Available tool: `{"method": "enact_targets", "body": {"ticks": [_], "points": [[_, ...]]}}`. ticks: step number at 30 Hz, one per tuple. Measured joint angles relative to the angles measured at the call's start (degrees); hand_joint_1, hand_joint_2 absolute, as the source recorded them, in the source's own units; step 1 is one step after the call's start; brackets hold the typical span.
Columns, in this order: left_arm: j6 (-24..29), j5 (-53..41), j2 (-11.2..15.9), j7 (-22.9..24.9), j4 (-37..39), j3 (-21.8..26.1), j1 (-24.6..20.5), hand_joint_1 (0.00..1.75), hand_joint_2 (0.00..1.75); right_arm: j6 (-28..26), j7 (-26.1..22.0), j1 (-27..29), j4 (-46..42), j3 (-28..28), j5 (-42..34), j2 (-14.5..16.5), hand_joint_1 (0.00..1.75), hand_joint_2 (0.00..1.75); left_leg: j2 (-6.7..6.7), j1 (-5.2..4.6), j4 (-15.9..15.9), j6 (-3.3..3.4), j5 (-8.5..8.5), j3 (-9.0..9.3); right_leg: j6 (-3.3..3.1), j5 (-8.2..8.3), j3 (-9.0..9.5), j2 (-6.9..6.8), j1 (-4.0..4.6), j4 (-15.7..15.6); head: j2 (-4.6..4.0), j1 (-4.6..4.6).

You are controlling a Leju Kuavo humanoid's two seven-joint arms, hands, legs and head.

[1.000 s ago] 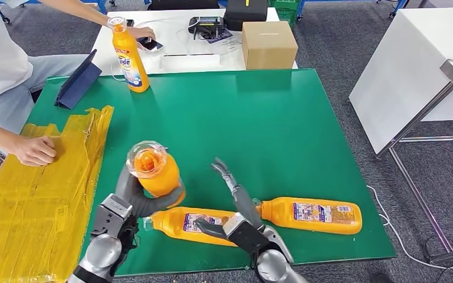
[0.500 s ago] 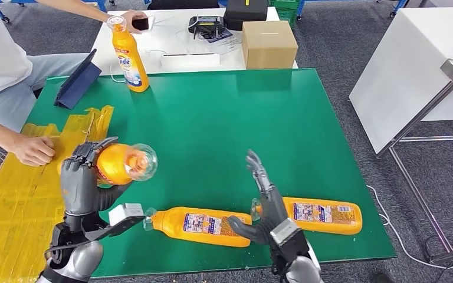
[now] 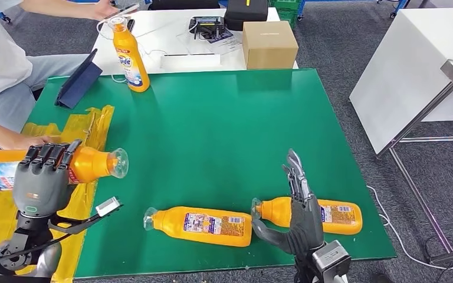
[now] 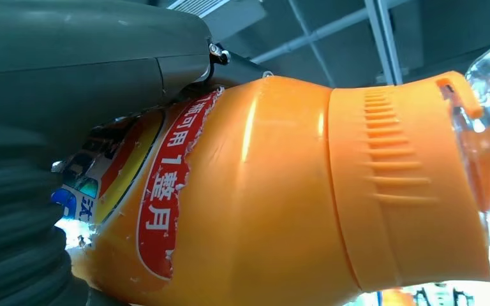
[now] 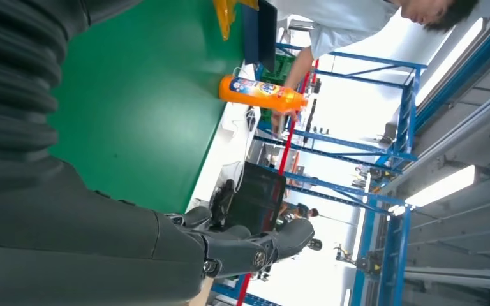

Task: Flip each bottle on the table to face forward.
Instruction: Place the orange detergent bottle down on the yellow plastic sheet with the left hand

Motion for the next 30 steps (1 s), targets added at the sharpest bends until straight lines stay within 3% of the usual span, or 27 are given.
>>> {"method": "enact_targets", "body": {"ticks": [4,6,7,10,12,13,16,19,24,30], "points": [[0.0,0.0,1.5,2.2,0.4,0.7,-0.2,1.75,1.75,0.0,-0.1,0.3,-0.7,-0.2,-0.2,-0.1,0.0,1.75,0.03,-0.02,0.0,0.0,-0.01,0.0,0.0,0.0,-0.04,0.01,-0.02,0.0,0.0,0.01],[-0.8,0.0,5.2,9.5,1.9,-1.0,-1.2,1.75,1.75,0.0,-0.2,0.4,-1.3,-0.6,-0.7,-0.2,0.0,1.75,0.06,0.0,0.0,0.0,-0.01,0.01,0.0,0.0,-0.4,0.02,-0.01,0.0,0.0,0.01],[-1.4,0.0,7.9,15.7,3.1,-3.1,-2.4,1.75,1.75,0.1,-0.3,0.4,-1.7,-0.7,-1.2,-0.2,0.0,1.75,0.06,0.01,0.0,-0.01,-0.01,0.01,-0.02,-0.01,-0.59,0.02,0.01,0.0,0.0,0.0],[-3.1,0.0,15.5,37.1,8.2,-15.6,-8.8,1.75,1.75,1.2,-0.2,0.4,-2.8,-1.0,-3.0,-0.3,0.0,1.75,-0.15,0.03,0.0,-0.05,0.01,0.02,-0.06,-0.05,-0.59,-0.11,0.05,0.0,0.0,-0.02],[-3.8,0.1,18.6,45.2,11.8,-26.2,-12.8,1.75,1.75,2.0,0.0,0.4,-3.1,-1.2,-3.7,-0.4,0.0,1.75,-0.23,0.03,0.0,-0.05,0.05,0.04,-0.06,-0.03,-0.13,-0.19,0.03,0.0,0.0,-0.02],[-4.0,0.1,19.6,46.4,13.5,-30.6,-13.8,1.75,1.75,2.3,0.1,0.4,-3.2,-1.2,-3.8,-0.5,0.0,1.75,-0.14,0.03,0.0,-0.05,0.06,0.05,-0.05,-0.01,0.03,-0.11,0.01,0.0,0.0,0.01],[-3.6,0.0,20.2,43.5,19.1,-38.3,-14.7,1.75,1.75,3.0,0.4,0.4,-3.3,-1.3,-3.9,-0.7,0.0,1.75,0.27,-0.03,0.0,-0.04,0.06,0.05,0.01,0.07,0.01,0.26,-0.05,0.0,0.0,0.02],[-3.1,0.2,19.5,37.4,25.0,-39.5,-14.9,1.75,1.75,3.6,0.6,0.3,-3.2,-1.4,-4.0,-0.8,0.0,1.75,0.28,-0.07,0.0,-0.04,0.02,0.02,0.03,0.06,-0.08,0.3,-0.08,0.0,0.0,-0.01],[-5.9,4.1,13.7,21.5,39.9,-34.1,-16.8,1.75,1.75,5.1,2.4,-2.0,-2.1,-1.3,-4.9,-0.7,0.0,1.75,0.09,-0.04,0.0,-0.06,0.02,0.0,0.01,0.05,-0.05,0.17,-0.03,0.0,0.0,0.0],[-6.9,5.4,7.4,17.0,53.9,-27.3,-21.8,1.75,1.75,5.3,3.9,-4.3,0.2,-1.2,-4.4,-0.6,0.0,1.75,-0.11,-0.02,0.0,-0.07,0.05,0.33,0.0,0.02,0.46,-0.03,-0.04,0.0,0.0,-0.02]]}}
